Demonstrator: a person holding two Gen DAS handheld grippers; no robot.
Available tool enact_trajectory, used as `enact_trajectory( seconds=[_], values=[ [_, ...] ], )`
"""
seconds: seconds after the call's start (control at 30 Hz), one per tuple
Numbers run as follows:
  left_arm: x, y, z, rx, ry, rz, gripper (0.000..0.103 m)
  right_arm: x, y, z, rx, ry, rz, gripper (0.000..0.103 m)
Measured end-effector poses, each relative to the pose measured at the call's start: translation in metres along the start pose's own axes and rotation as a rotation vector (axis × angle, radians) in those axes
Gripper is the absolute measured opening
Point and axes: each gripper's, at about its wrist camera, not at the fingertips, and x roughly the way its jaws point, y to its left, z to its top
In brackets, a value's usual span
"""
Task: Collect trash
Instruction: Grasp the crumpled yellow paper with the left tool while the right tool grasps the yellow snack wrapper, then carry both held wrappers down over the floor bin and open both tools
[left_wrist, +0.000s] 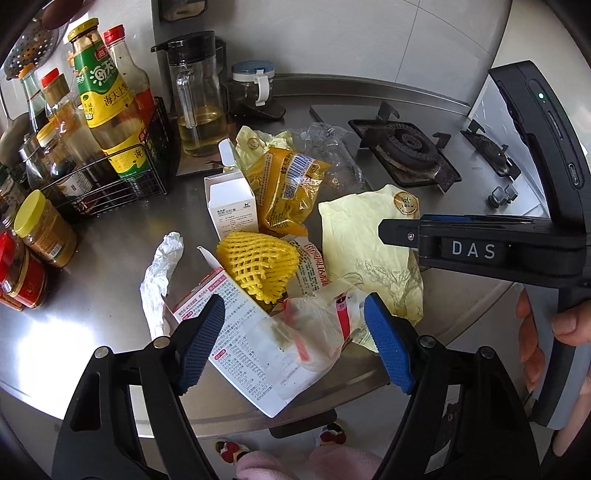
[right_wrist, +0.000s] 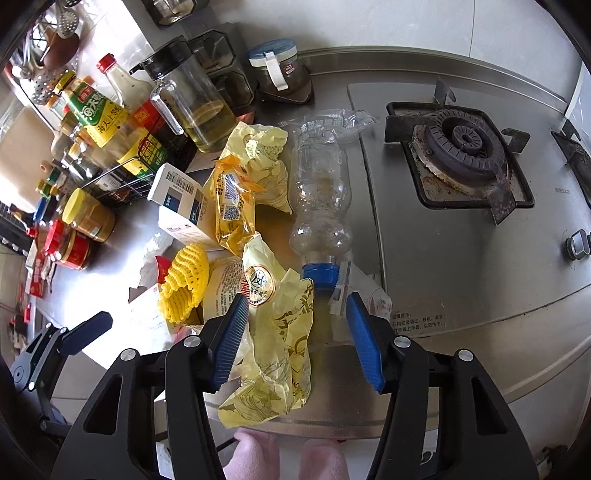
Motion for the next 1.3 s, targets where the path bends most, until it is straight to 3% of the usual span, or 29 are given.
enact_trajectory(
  seconds=[0.07,0.1,0.2,0.3,0.43,0.87,1.13,1.3],
  values=[
    [0.006,0.0,-0.001,-0.004,0.024,-0.04,0.043,0.004,-0.001,0.0,-0.004,0.007,-0.002,0.033],
    [0.01,0.001,-0.002,-0.01,0.037,-0.056,0.032,0.005,-0.001,0.0,-0.007,0.012,-0.003,0.031],
    [0.015,0.003,-0.006,-0.011,0.058,-0.089,0.02,0.011,-0.002,-0.001,-0.014,0.023,-0.007,0.025],
    [0.017,0.003,-0.006,-0.016,0.063,-0.114,0.0,0.011,-0.003,-0.002,-0.017,0.011,0.004,0.015],
    [0.012,0.003,-0.003,-0.023,0.047,-0.128,0.0,0.001,-0.004,-0.001,-0.016,-0.021,0.026,0.009],
    [-0.067,-0.011,0.013,0.008,-0.108,-0.109,0.0,-0.082,0.006,-0.001,-0.053,-0.183,0.007,0.009],
    [-0.129,-0.022,-0.013,0.024,-0.189,-0.085,0.0,-0.13,0.019,-0.036,-0.112,-0.235,0.023,0.009],
    [-0.148,-0.027,-0.046,0.027,-0.196,-0.064,0.0,-0.14,0.028,-0.074,-0.167,-0.232,0.032,0.009]
  ],
)
